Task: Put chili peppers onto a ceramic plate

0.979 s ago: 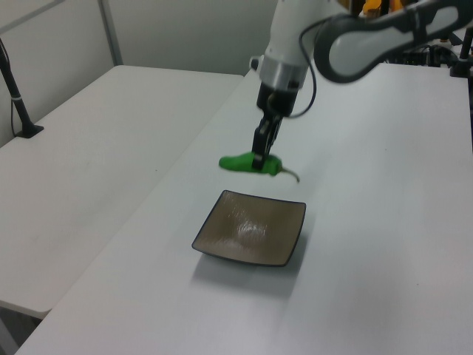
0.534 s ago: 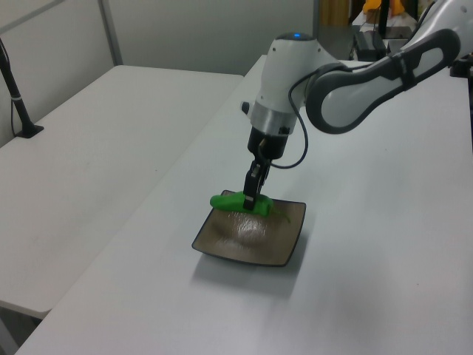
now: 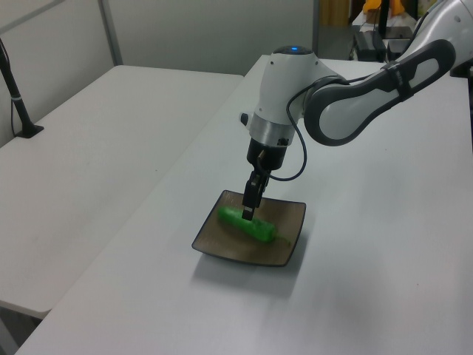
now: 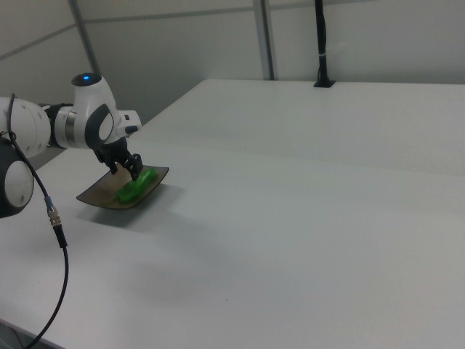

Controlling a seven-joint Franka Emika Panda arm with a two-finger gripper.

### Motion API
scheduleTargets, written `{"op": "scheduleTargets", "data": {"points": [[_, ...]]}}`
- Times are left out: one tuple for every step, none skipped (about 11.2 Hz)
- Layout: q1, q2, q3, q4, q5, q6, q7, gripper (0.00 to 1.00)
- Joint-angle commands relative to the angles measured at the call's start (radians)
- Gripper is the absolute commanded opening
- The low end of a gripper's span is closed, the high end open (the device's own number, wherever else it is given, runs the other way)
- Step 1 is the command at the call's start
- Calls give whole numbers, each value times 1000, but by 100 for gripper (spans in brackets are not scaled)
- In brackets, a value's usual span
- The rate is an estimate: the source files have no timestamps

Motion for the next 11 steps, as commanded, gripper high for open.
{"op": "scheduleTargets", "data": {"points": [[1, -44, -6, -21, -1, 12, 14, 100], [-1, -69, -9, -27, -1, 0, 16, 100], [-5, -105, -15, -30, -1, -38, 16, 100], [-18, -147, -19, -27, -2, -104, 16, 100], [-40, -203, -19, -29, -2, -171, 16, 100], [-63, -260, -24, -29, -1, -254, 16, 100], [-80, -314, -32, -27, -1, -355, 16, 100], [-93, -371, -48, -27, -1, -446, 16, 100], [-110, -418, -59, -24, -1, -541, 16, 100], [-139, -461, -59, -26, -4, -628, 14, 100], [-172, -497, -59, -26, -4, -690, 10, 100]]}}
